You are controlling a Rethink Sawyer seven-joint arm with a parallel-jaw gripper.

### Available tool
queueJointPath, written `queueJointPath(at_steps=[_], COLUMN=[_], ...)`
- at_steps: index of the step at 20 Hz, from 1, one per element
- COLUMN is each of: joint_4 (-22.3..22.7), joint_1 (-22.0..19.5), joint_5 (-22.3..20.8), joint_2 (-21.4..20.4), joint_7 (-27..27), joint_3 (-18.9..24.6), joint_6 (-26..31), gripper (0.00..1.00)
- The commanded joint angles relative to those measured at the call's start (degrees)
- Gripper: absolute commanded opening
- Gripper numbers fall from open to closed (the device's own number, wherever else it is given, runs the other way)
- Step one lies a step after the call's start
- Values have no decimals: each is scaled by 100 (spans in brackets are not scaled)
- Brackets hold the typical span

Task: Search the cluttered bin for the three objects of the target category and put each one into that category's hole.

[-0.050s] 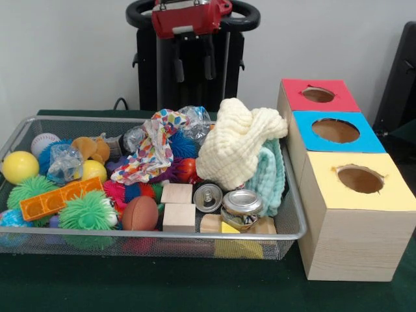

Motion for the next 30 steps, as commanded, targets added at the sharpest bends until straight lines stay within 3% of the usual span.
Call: queueJointPath(at_steps=[1,6,9,14,24,30], joint_4=[-597,-1221,-1488,-1630,-1734,-1963], joint_1=[-220,238,339,110,-317,-190], joint_5=[-546,-1096,-1300,-1443,-1393,-1336], joint_2=[409,1222,1520,1717,1660,1897], joint_7=[-176,-3,70,70,-59,126], joint_3=[-263,-1242,-1593,-1620,-1500,-1790], joint_6=[270,-230,-372,-273,284,172], gripper=[100,100,100,100,100,100])
